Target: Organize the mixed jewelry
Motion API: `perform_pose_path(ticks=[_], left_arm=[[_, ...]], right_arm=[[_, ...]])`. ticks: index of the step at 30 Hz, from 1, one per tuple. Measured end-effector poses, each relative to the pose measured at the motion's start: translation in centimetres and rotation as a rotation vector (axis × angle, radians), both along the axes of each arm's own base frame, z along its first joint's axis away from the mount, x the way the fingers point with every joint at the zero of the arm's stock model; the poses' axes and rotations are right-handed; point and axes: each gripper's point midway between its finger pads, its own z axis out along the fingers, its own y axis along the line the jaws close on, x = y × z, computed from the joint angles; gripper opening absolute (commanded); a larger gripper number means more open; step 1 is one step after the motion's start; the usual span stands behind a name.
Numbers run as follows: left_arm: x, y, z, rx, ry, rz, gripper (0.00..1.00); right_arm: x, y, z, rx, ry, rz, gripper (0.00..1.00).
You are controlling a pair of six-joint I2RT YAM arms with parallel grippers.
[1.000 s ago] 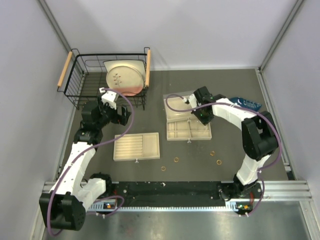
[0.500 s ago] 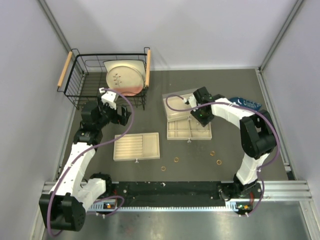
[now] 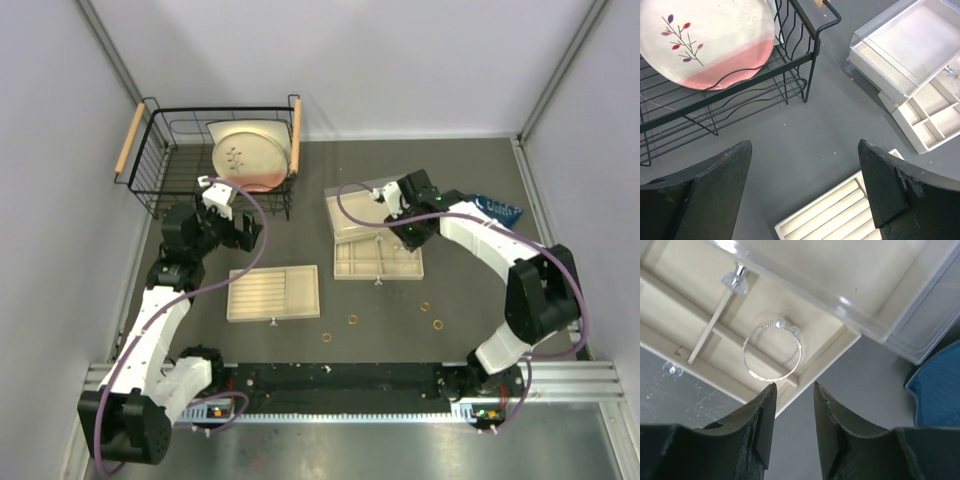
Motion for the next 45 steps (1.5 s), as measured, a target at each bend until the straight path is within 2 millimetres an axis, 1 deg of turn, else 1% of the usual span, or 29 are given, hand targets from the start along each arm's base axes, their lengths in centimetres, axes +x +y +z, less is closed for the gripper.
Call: perform_pose_path(ticks=[1, 3, 9, 12, 15, 20, 26, 33, 37, 45], left_arm=[[0.0, 0.0, 0.0, 0.000, 0.000, -0.001, 0.93], [0.0, -0.1, 0.0, -0.001, 0.000, -0.005, 0.93], [-0.1, -0.2, 0.0, -0.003, 0.000, -0.009, 0.93], [-0.1, -0.2, 0.0, -0.004, 0.000, -0.010, 0.93], [-0.1, -0.2, 0.0, -0.004, 0.001, -0.010, 0.93], [-0.1, -0.2, 0.0, -0.004, 0.000, -0.010, 0.93], [-0.1, -0.2, 0.0, -0.004, 0.000, -0.010, 0.93], [-0.1, -0.2, 0.0, -0.003, 0.000, -0.011, 0.93], [-0.1, -0.2, 0.0, -0.003, 0.000, -0.010, 0.93], [-0.1, -0.2, 0.0, -0.003, 0.000, -0.010, 0.93]], right_arm=[[-0.3, 0.0, 0.3, 0.005, -0.007, 0.008, 0.38], [-1.0, 0.0, 0.3, 0.003, -0.004, 0.030, 0.38], [-3.9, 0.2, -2.2, -0.047, 0.065, 0.126, 0.40], [-4.6, 0.2, -3.0, -0.065, 0.080, 0.160, 0.40], [-4.5, 0.2, -3.2, -0.072, 0.072, 0.179, 0.40], [-3.8, 0.5, -3.3, -0.075, 0.047, 0.188, 0.40], [-3.2, 0.6, -4.0, -0.095, 0.041, 0.199, 0.40], [-2.8, 0.9, -4.0, -0.102, 0.017, 0.208, 0.39], [-2.4, 0.9, -4.3, -0.113, 0.011, 0.206, 0.39], [-2.2, 1.0, -4.9, -0.132, 0.003, 0.208, 0.39]])
